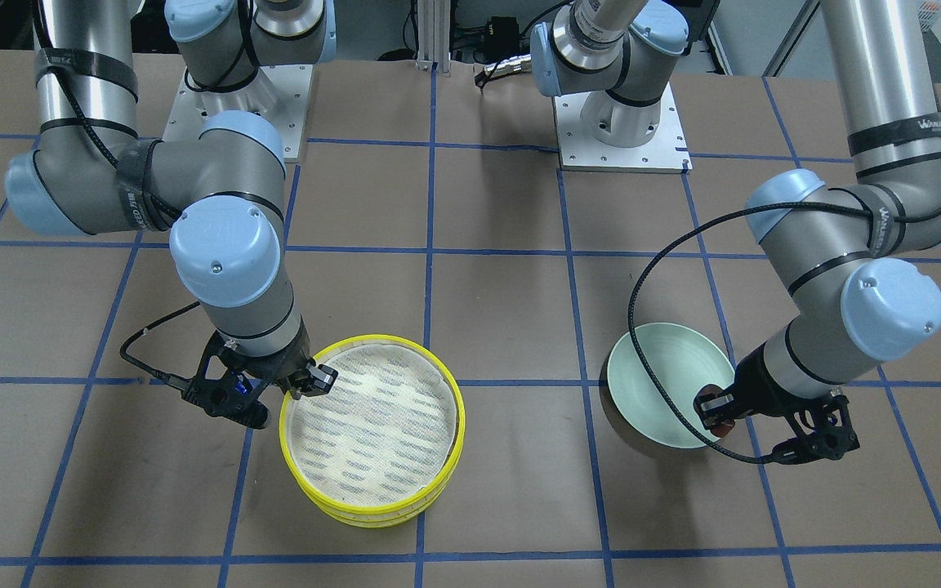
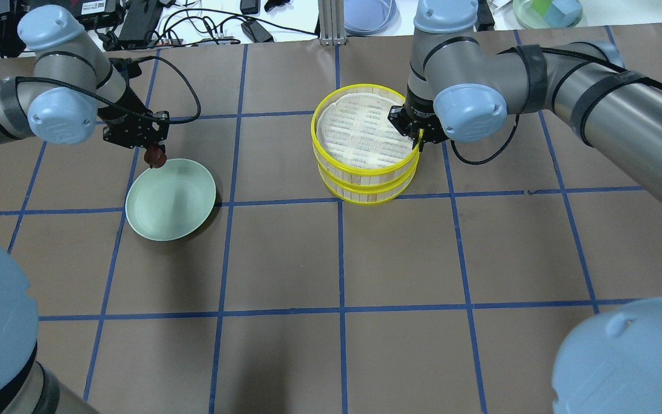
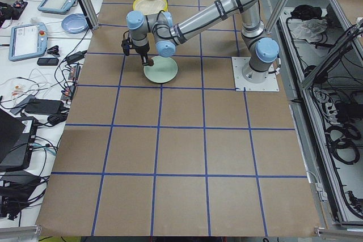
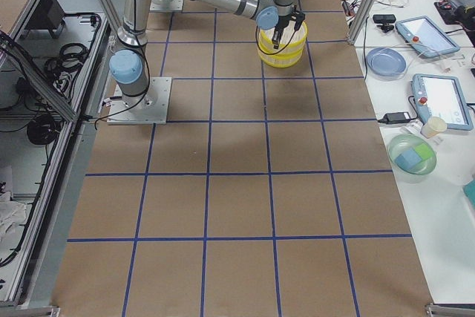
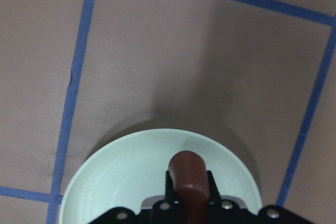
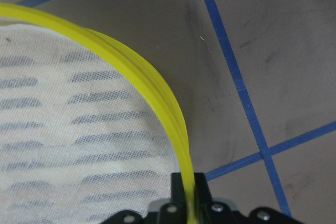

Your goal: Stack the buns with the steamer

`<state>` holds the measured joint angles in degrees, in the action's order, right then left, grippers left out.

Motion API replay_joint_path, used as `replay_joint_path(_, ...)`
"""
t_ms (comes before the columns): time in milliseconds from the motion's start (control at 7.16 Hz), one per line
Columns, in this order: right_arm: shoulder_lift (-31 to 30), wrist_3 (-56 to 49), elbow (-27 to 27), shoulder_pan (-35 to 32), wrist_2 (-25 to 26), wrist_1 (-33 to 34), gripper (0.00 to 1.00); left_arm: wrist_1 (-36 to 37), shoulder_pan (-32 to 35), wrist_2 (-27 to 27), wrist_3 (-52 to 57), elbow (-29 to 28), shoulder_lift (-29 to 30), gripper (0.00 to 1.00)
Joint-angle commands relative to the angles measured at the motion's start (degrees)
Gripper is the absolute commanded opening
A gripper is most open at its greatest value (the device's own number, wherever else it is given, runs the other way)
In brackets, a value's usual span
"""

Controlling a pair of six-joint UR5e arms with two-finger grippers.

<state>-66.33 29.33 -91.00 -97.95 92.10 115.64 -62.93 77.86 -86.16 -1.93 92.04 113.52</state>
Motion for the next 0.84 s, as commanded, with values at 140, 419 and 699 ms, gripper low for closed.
replay_joint_path(140,0.1,-0.2,0.0,0.0,0.2,-0.1,0.0,0.6,9.3,3.5,-11.3,-2.2,-4.4,0.0)
replay_joint_path(419,0.0,-0.2,0.0,0.0,0.5,0.0,0.0,4.1,9.9,10.0,-15.4,-2.2,-4.4,0.0)
replay_joint_path(699,0.1,-0.5,0.0,0.0,0.7,-0.1,0.0,9.2,10.1,13.1,-19.0,-2.2,-3.6,0.0)
